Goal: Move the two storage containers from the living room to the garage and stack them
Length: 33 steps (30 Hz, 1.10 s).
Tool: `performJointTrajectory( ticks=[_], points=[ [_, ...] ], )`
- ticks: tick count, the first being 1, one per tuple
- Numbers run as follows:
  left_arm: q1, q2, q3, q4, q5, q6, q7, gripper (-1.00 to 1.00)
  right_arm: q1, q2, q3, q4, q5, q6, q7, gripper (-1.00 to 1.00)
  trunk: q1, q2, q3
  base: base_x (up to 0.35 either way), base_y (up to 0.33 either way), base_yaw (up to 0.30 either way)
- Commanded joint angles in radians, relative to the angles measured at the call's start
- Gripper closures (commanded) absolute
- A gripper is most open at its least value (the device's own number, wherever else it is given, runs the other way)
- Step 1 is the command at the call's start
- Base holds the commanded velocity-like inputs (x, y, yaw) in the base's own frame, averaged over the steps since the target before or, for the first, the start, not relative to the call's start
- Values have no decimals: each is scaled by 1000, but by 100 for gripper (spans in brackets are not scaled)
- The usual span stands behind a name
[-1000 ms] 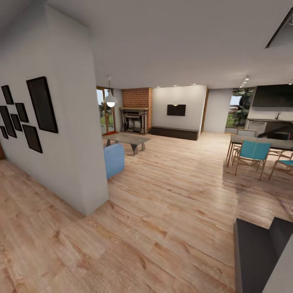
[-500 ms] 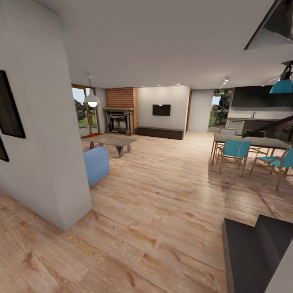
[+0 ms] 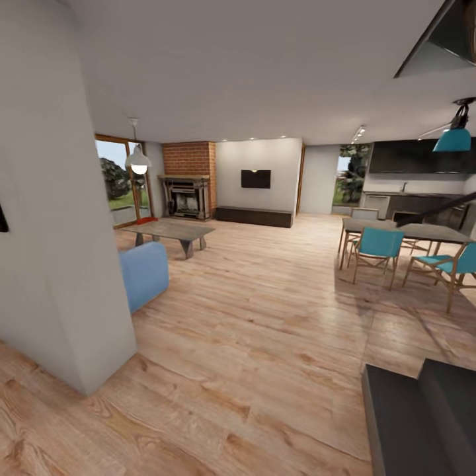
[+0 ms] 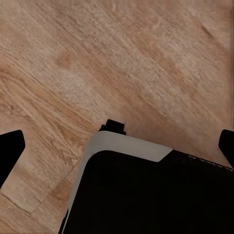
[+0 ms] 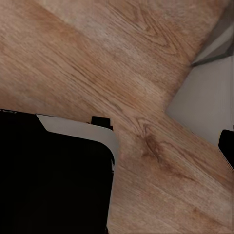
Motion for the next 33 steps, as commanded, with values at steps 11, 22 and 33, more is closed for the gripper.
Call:
performJointTrajectory(
  ticks=[11, 22, 33],
  points=[
    [-1, 0, -7, 0, 6, -4, 4, -100, -2, -1, 12, 2, -7, -4, 1, -100, 1, -1, -1, 322, 0, 0],
    [-1, 0, -7, -1, 6, -4, 4, -100, -2, -1, 12, 2, 4, -5, -1, -100, 1, -1, -1, 322, 0, 0],
    [-1, 0, -7, -1, 6, -4, 4, -100, -2, -1, 12, 2, 4, -6, -1, -100, 1, -1, -1, 322, 0, 0]
  ],
)
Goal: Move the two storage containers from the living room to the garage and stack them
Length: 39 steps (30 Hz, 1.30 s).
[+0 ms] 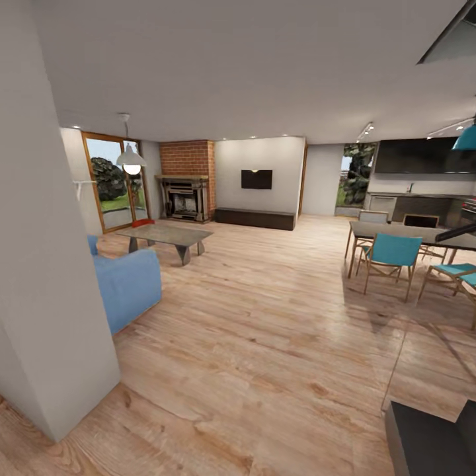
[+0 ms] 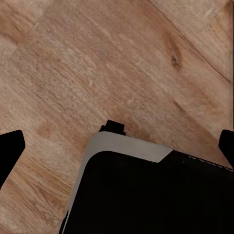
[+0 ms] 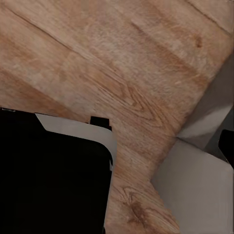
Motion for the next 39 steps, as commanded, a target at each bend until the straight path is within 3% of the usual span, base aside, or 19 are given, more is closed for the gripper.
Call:
performJointTrajectory(
  ticks=[1, 39],
  points=[
    [-1, 0, -7, 0, 7, -3, 3, -100, -1, 0, 8, 3, -10, -6, 0, -100, 1, -1, -1, 322, 0, 0],
    [-1, 0, -7, 2, 8, -1, 3, -100, -1, 2, 9, 2, -11, -6, 0, -100, 1, -1, -1, 322, 0, 0]
  ],
)
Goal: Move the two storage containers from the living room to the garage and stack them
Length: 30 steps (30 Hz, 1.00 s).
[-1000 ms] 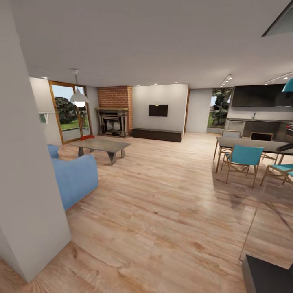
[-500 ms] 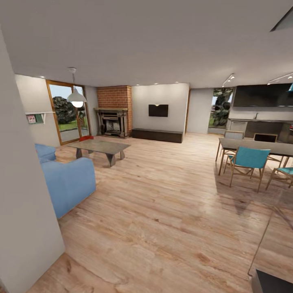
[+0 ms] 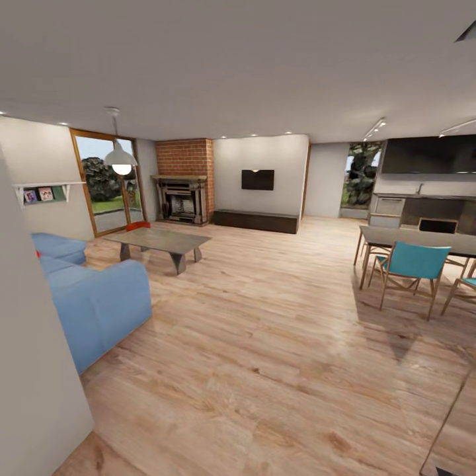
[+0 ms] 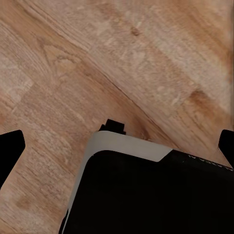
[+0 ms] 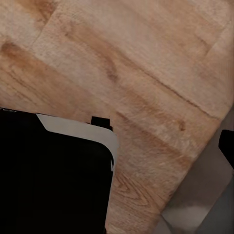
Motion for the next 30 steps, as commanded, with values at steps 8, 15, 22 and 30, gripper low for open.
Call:
performJointTrajectory(
  ticks=[8, 15, 22, 30],
  points=[
    [-1, 0, -7, 0, 6, -3, 3, -100, -1, -2, 9, 2, -10, -6, -1, -100, 1, -1, -2, 322, 0, 0],
    [-1, 0, -7, 0, 6, -3, 3, -100, -1, -1, 9, 3, -10, -6, -1, -100, 1, -1, -2, 322, 0, 0],
    [-1, 0, -7, 0, 6, -3, 3, -100, -1, -1, 9, 4, -10, -6, -1, -100, 1, -1, -2, 322, 0, 0],
    [-1, 0, -7, 0, 6, -3, 3, -100, -1, -1, 9, 3, -10, -6, 0, -100, 1, -1, -2, 321, 0, 0]
  ],
)
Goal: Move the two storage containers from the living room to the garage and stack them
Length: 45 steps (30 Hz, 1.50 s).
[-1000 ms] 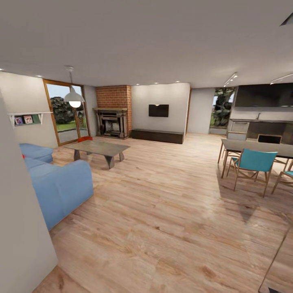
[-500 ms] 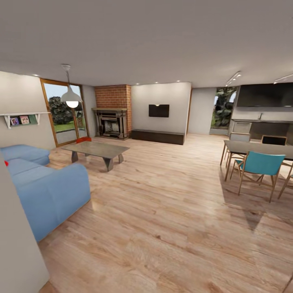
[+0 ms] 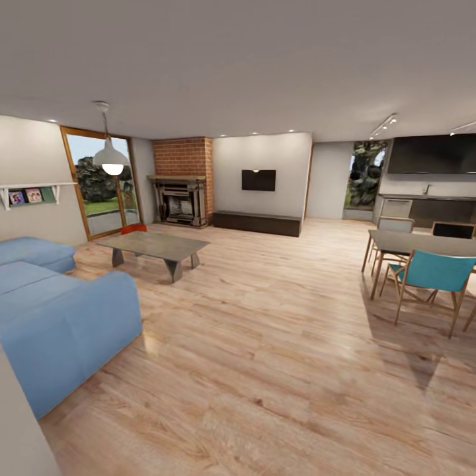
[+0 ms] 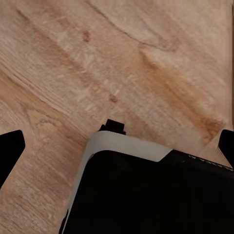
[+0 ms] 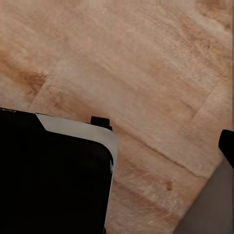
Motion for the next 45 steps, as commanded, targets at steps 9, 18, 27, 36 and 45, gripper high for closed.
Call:
performJointTrajectory(
  ticks=[9, 18, 27, 36, 45],
  points=[
    [-1, 0, -7, 1, 7, -3, 3, -100, -1, 0, 9, 3, -10, -6, 0, -100, 1, -1, -1, 321, 0, 0],
    [-1, 0, -7, 0, 7, -3, 3, -100, -1, 0, 9, 3, -10, -6, 0, -100, 1, -1, -1, 322, 0, 0],
    [-1, 0, -7, 1, 7, -3, 3, -100, -1, 0, 9, 3, -10, -6, 0, -100, 1, -1, -1, 321, 0, 0],
    [-1, 0, -7, 1, 6, -1, 3, -100, -1, 1, 10, 3, -10, -6, -1, -100, 1, -1, -1, 322, 0, 0],
    [-1, 0, -7, 1, 7, -1, 3, -100, -1, 3, 10, 2, -10, -6, -2, -100, 1, -1, -1, 322, 0, 0]
  ],
)
